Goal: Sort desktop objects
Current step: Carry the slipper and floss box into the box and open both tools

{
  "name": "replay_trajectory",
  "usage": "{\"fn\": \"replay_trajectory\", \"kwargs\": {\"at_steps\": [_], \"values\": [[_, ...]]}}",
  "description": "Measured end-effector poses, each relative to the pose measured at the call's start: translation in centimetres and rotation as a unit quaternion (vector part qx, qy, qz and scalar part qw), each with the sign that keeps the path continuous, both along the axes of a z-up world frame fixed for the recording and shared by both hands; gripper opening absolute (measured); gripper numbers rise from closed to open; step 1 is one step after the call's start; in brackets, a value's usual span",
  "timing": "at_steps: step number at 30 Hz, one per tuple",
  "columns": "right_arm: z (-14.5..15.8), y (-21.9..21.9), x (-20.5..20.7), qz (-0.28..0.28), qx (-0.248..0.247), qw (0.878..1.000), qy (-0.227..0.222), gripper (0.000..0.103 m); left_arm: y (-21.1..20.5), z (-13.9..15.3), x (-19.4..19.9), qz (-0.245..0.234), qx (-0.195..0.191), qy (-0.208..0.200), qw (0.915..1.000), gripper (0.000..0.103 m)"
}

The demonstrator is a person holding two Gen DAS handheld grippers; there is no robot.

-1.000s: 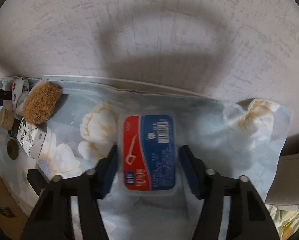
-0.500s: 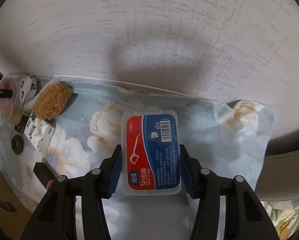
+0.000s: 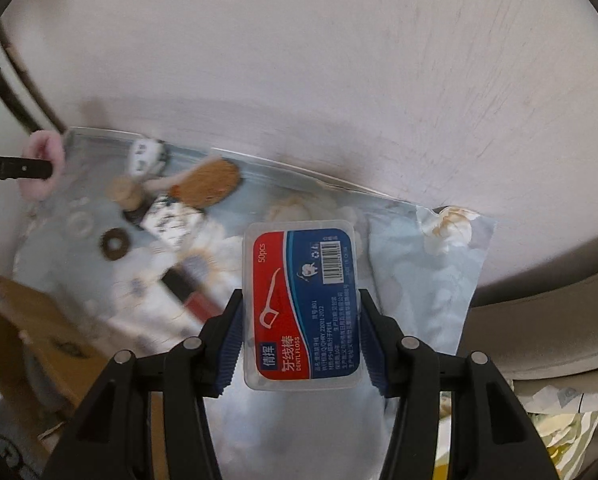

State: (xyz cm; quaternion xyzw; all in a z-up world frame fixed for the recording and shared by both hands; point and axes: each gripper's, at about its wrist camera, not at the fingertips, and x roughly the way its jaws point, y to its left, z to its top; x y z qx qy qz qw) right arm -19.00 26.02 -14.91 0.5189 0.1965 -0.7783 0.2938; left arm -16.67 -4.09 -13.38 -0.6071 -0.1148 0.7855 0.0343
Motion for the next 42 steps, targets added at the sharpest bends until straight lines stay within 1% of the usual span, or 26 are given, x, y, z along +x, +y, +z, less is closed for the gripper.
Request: {"fn": "replay_trajectory", "kwargs": {"at_steps": [1,6,9,12,15,18,20,22,26,29,33,35,38,42], "values": [[0.8,0.0,0.8,0.004,-0.005,1.000,-0.001,0.049,-1.2,0.8,1.1,-0.007,0.003,0.005,1.0000,0.039],[2.9,-2.5,4.3,0.036,-0.016,0.999,0.006,0.049,-0.4,3.8,4.2,-0.046,0.011,0.032,0.9984,0.039],[5.0,-3.6,7.0,0.068,-0.017,0.997,0.016,0.049,0.2,6.1,6.2,-0.073,0.016,0.045,0.9962,0.039],[5.6,-5.3,9.6,0.097,-0.019,0.995,0.019,0.049,0.5,7.8,8.0,-0.098,0.018,0.060,0.9932,0.039],[5.9,-6.2,11.4,0.115,-0.023,0.993,0.010,0.049,0.9,8.7,9.6,-0.121,0.012,0.067,0.9903,0.039],[5.7,-6.9,12.7,0.121,-0.028,0.992,0.002,0.049,0.8,8.7,10.8,-0.129,0.013,0.070,0.9891,0.039],[5.5,-7.2,13.7,0.134,-0.025,0.991,-0.013,0.049,0.9,8.7,11.7,-0.134,0.016,0.070,0.9884,0.039],[5.3,-7.4,14.6,0.141,-0.023,0.990,-0.018,0.049,1.1,8.8,12.7,-0.147,0.018,0.069,0.9866,0.039],[4.2,-7.9,16.4,0.153,-0.018,0.987,-0.036,0.049,1.7,7.6,14.5,-0.171,0.006,0.058,0.9835,0.039],[3.0,-8.3,17.5,0.162,-0.010,0.986,-0.045,0.049,2.3,5.7,15.8,-0.191,0.004,0.040,0.9807,0.039],[1.0,-9.0,18.8,0.174,-0.002,0.982,-0.070,0.049,3.0,3.1,17.1,-0.204,0.002,0.014,0.9788,0.039],[0.0,-9.3,19.5,0.180,0.005,0.980,-0.080,0.049,3.5,1.9,17.8,-0.213,-0.002,0.008,0.9771,0.039],[-1.8,-9.8,20.0,0.183,0.011,0.978,-0.104,0.049,4.2,-0.2,18.8,-0.224,-0.009,-0.009,0.9745,0.039],[-3.2,-10.1,20.0,0.180,0.022,0.976,-0.117,0.049,4.5,-2.1,19.3,-0.229,-0.013,-0.029,0.9729,0.039]]}}
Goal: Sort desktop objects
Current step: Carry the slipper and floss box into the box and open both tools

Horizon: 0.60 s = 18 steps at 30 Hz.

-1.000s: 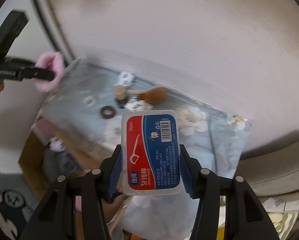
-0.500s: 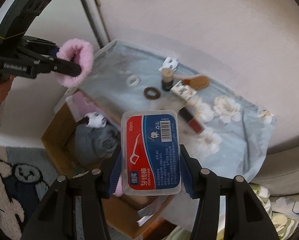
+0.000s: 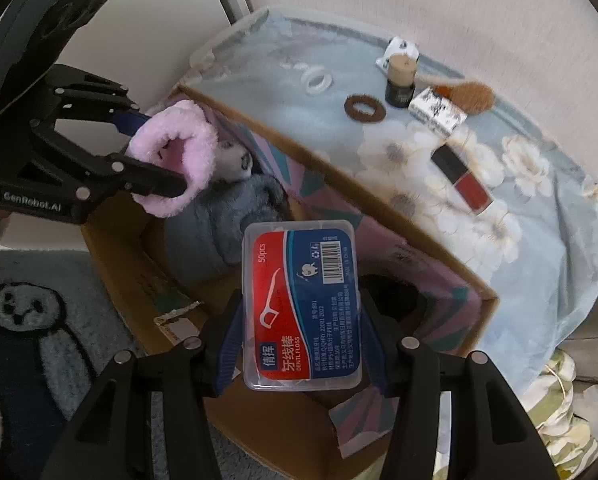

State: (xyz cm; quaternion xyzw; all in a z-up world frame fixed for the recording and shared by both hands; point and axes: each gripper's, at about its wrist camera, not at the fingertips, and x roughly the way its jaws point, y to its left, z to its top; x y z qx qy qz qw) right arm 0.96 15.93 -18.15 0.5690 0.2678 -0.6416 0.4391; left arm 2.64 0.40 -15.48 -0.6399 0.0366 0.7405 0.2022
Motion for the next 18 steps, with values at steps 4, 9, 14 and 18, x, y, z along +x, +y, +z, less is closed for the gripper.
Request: {"fn": "replay_trajectory", "kwargs": {"at_steps": [4,9,14,18], "values": [[-0.6,-0.2,-0.1,-0.002,0.005,1.000,-0.003,0.049,-0.3,-0.8,0.2,0.004,-0.006,-0.004,1.0000,0.039],[-1.1,-0.2,0.1,0.003,0.010,1.000,-0.006,0.049,-0.6,-1.4,0.2,0.006,-0.007,-0.008,0.9999,0.039],[-2.0,-0.6,0.4,0.019,0.025,0.999,-0.011,0.050,-0.3,-2.2,0.3,-0.004,-0.005,-0.030,0.9995,0.067],[-2.3,-0.4,0.6,0.018,0.022,0.999,-0.018,0.083,0.0,-1.8,0.7,-0.010,-0.010,-0.016,0.9998,0.103]]}}
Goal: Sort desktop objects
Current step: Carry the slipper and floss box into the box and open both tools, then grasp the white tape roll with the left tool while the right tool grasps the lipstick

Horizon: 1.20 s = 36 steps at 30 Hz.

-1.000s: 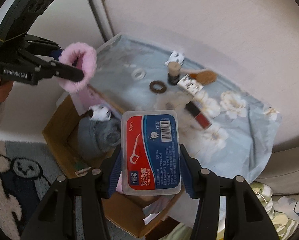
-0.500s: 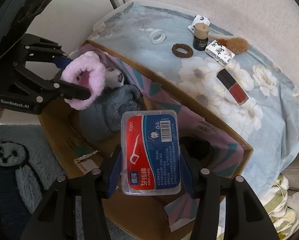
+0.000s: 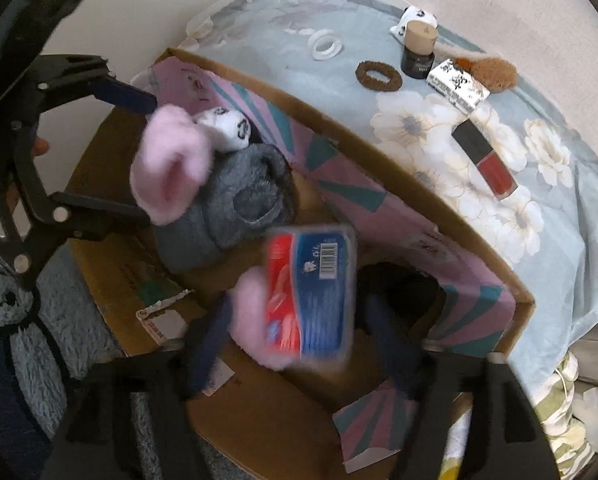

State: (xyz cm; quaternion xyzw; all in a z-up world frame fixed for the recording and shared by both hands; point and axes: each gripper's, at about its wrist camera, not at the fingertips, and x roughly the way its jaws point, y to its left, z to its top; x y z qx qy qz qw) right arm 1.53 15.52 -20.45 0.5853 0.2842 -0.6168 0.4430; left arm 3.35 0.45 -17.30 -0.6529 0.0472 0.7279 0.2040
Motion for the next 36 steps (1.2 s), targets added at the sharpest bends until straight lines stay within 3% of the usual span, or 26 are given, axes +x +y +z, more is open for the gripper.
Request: {"fn": "replay_trajectory", "kwargs": {"at_steps": [3,6,16,20,25,30,36], "values": [[0.2,0.5,-0.1,-0.009,-0.018,1.000,-0.010,0.086,0.3,0.5,0.1,-0.008,-0.018,0.017,0.9997,0.103],[0.7,0.8,-0.2,-0.014,-0.026,1.000,-0.008,0.102,0.3,1.0,0.0,-0.012,-0.023,0.025,0.9994,0.103],[1.8,1.5,-0.4,-0.029,-0.049,0.998,-0.036,0.102,-0.2,3.2,-0.2,0.002,-0.010,0.054,0.9985,0.103],[2.2,1.2,0.0,-0.019,-0.023,0.998,-0.050,0.103,-0.7,4.0,-0.5,0.009,-0.016,0.065,0.9977,0.103],[5.0,1.8,0.6,-0.017,-0.038,0.999,0.017,0.103,-1.5,4.9,-1.0,0.024,-0.013,0.070,0.9972,0.103],[8.8,3.0,-1.1,-0.061,-0.064,0.992,0.086,0.102,-2.1,6.6,-1.5,0.017,-0.030,0.101,0.9943,0.102],[10.4,5.3,-4.6,-0.114,-0.070,0.985,0.112,0.103,-4.3,9.3,-3.5,0.028,-0.029,0.144,0.9888,0.102]]}}
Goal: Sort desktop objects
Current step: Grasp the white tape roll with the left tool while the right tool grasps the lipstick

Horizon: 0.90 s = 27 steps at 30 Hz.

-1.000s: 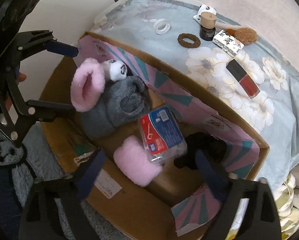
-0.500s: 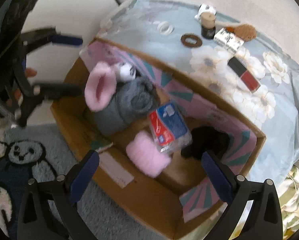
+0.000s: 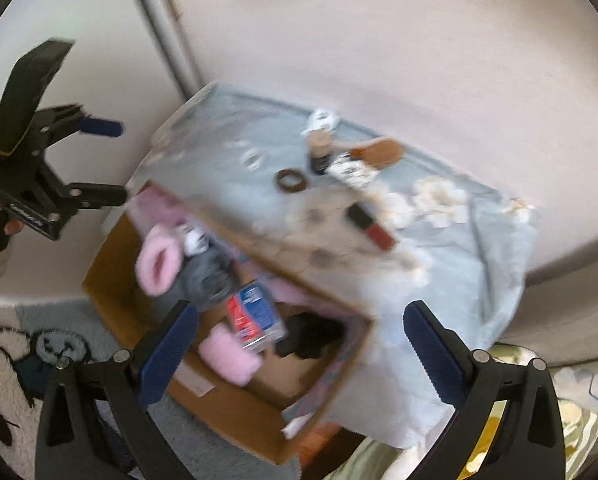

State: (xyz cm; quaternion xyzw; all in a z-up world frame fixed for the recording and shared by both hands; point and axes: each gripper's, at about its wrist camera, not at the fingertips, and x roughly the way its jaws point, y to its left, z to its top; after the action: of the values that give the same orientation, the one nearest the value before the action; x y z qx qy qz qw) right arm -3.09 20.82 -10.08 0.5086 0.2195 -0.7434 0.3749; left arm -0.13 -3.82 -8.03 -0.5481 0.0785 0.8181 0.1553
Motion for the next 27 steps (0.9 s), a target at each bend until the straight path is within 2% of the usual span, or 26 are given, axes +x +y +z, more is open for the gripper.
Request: {"fn": "replay_trajectory", "kwargs": {"at_steps": [4,7,10,14,18,20,22,27], "values": [[-0.5,0.9,-2.7,-0.022,0.004,1.000,0.001,0.103,-0.9,-0.3,-2.2,0.000,-0.007,0.002,1.0000,0.103],[-1.4,0.7,-4.4,-0.019,0.006,1.000,0.002,0.103,-1.6,-1.2,-4.3,-0.003,0.007,-0.009,0.9999,0.102],[-2.8,-0.1,-6.2,-0.014,0.023,1.000,0.000,0.102,-1.7,-2.9,-6.8,-0.001,0.013,-0.034,0.9994,0.097],[-5.7,-1.7,-8.2,0.007,0.052,0.999,0.004,0.102,-1.0,-5.8,-9.7,-0.018,-0.006,-0.056,0.9983,0.092],[-9.4,-3.1,-10.2,0.020,0.070,0.997,-0.015,0.099,-0.2,-9.5,-11.9,-0.042,-0.029,-0.067,0.9964,0.089],[-11.5,-3.8,-11.0,0.026,0.079,0.996,-0.025,0.095,-0.2,-11.9,-13.0,-0.046,-0.033,-0.083,0.9949,0.076],[-13.0,-4.4,-11.6,0.030,0.086,0.995,-0.030,0.088,-0.3,-13.6,-13.8,-0.044,-0.035,-0.094,0.9939,0.069],[-15.6,-5.7,-12.8,0.044,0.091,0.994,-0.036,0.083,-0.7,-16.1,-14.7,-0.037,-0.025,-0.106,0.9933,0.067]]}}
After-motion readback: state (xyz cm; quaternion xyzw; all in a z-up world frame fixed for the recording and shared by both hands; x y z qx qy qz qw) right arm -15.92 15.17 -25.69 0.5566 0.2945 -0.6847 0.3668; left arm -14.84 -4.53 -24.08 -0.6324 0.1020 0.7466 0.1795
